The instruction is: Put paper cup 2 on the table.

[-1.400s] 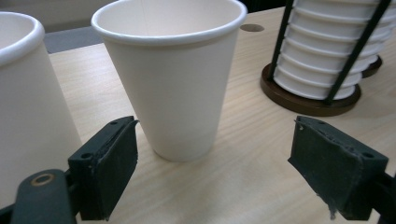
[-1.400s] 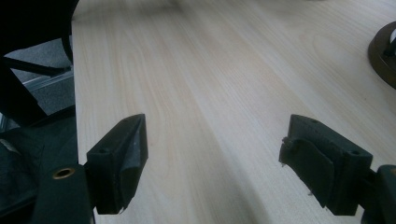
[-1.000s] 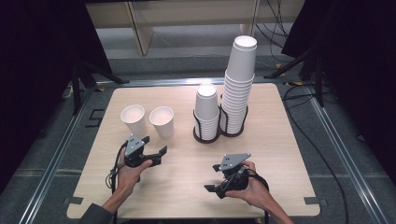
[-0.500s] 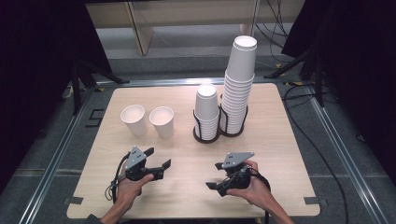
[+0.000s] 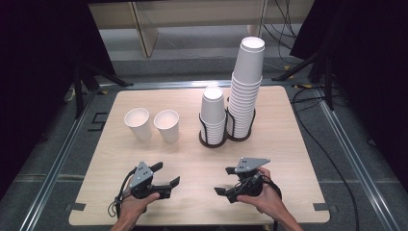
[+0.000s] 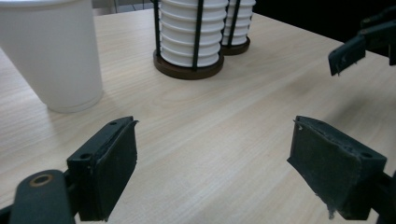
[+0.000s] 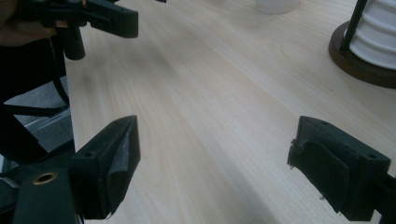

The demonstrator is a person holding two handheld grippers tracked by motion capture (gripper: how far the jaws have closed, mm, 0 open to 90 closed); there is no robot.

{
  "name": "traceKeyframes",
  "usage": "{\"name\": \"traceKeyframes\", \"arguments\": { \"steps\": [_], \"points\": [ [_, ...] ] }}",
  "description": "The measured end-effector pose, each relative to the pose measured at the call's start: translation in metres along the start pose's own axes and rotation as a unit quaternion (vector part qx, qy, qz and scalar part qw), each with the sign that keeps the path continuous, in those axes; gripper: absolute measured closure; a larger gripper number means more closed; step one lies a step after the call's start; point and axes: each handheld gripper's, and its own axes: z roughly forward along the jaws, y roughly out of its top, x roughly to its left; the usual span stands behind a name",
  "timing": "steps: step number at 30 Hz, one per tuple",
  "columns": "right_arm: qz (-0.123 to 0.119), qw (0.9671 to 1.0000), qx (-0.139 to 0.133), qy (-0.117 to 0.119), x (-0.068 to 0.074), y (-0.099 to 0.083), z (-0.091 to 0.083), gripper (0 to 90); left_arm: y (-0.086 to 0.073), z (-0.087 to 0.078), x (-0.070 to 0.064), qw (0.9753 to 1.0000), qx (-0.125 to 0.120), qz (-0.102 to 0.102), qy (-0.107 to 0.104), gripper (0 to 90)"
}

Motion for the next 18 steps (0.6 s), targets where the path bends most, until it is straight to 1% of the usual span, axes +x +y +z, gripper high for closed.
{"name": "traceKeyframes", "arguments": {
  "steps": [1,2,3,4,5,6,7,8,9,10,11,12,13,14,15,16,17,18],
  "points": [
    [0.000,1.0000,-0.003,0.001,0.000,-0.001,0.000,15.7,-0.001,-0.001,-0.002,1.0000,0.003,0.000,-0.001,14.5],
    [0.006,1.0000,-0.003,0.001,0.001,-0.001,-0.001,15.6,-0.002,-0.001,-0.004,1.0000,0.001,-0.004,-0.005,14.4],
    [-0.001,1.0000,-0.005,-0.003,0.000,-0.002,-0.002,15.6,-0.001,-0.002,-0.006,0.9999,0.010,0.001,-0.005,14.4],
    [0.004,1.0000,-0.004,-0.004,0.001,-0.003,-0.003,15.6,-0.002,-0.002,-0.007,0.9999,0.005,-0.004,-0.012,14.5],
    [0.000,1.0000,-0.005,-0.004,0.001,-0.004,-0.003,15.6,-0.002,-0.002,-0.009,0.9999,0.001,-0.005,-0.015,14.4],
    [0.007,1.0000,-0.004,-0.006,0.002,-0.004,-0.004,15.6,-0.002,-0.004,-0.009,0.9999,0.009,0.000,-0.013,14.4],
    [0.005,1.0000,-0.004,-0.007,0.002,-0.005,-0.005,15.6,-0.002,-0.005,-0.011,0.9998,0.013,-0.003,-0.014,14.5],
    [0.008,0.9999,-0.004,-0.005,0.002,-0.006,-0.006,15.6,-0.002,-0.006,-0.011,0.9998,0.015,0.000,-0.015,14.4],
    [0.005,0.9999,-0.005,-0.007,0.002,-0.006,-0.006,15.6,-0.002,-0.006,-0.012,0.9998,0.014,0.002,-0.017,14.4],
    [0.007,0.9999,-0.010,-0.004,0.002,-0.007,-0.006,15.6,-0.003,-0.006,-0.012,0.9997,0.008,0.001,-0.022,14.4],
    [0.010,0.9999,-0.007,-0.002,0.003,-0.008,-0.007,15.6,-0.003,-0.006,-0.013,0.9997,0.012,0.000,-0.020,14.4],
    [0.006,0.9999,-0.005,-0.009,0.002,-0.009,-0.008,15.6,-0.003,-0.007,-0.013,0.9997,0.009,0.004,-0.024,14.4],
    [0.011,0.9999,-0.003,-0.005,0.003,-0.010,-0.008,15.6,-0.003,-0.007,-0.013,0.9997,0.009,0.004,-0.023,14.4],
    [0.009,0.9999,-0.005,-0.008,0.003,-0.011,-0.009,15.6,-0.003,-0.008,-0.014,0.9996,0.013,0.007,-0.022,14.4],
    [0.008,0.9999,-0.004,-0.010,0.004,-0.012,-0.010,15.6,-0.003,-0.010,-0.015,0.9995,0.023,0.013,-0.018,14.5],
    [0.008,0.9999,-0.004,-0.010,0.004,-0.012,-0.010,15.6,-0.003,-0.010,-0.015,0.9995,0.023,0.013,-0.018,14.4],
    [0.013,0.9999,-0.005,-0.007,0.005,-0.014,-0.012,15.6,-0.004,-0.009,-0.016,0.9996,0.011,0.008,-0.024,14.4],
    [0.011,0.9999,-0.002,-0.011,0.005,-0.015,-0.013,15.6,-0.004,-0.010,-0.016,0.9996,0.015,0.017,-0.019,14.4]
  ]
}}
